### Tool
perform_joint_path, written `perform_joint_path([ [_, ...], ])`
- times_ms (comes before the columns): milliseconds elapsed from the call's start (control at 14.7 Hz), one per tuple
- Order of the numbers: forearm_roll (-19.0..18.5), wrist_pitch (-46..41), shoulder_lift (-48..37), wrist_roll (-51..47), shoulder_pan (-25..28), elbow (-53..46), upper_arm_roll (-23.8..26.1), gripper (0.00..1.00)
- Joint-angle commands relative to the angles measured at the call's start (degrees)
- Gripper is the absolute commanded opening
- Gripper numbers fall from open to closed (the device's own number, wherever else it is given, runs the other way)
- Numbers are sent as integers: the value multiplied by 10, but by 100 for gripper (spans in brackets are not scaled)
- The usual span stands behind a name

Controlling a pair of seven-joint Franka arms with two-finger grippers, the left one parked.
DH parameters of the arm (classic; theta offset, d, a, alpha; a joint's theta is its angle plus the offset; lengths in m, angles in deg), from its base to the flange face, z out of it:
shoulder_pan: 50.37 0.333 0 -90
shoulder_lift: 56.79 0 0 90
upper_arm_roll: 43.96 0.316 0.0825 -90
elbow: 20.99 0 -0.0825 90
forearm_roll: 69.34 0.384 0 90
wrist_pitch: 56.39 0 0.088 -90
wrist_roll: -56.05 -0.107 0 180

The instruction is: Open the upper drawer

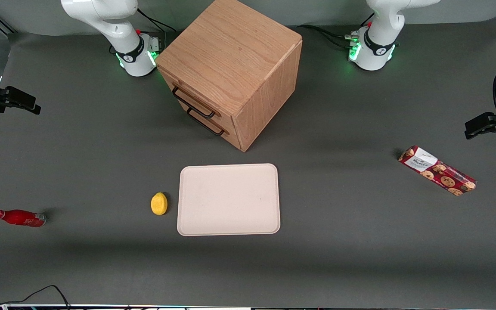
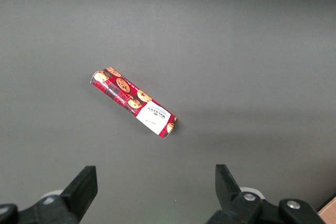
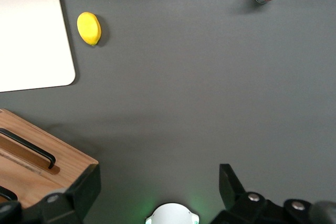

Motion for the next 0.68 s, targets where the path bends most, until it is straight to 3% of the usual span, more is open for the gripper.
perform_joint_path([
  [0, -12, -3, 2, -3, -4, -9, 5, 100],
  [612, -9, -15, 15, 3, -4, -24, 3, 100],
])
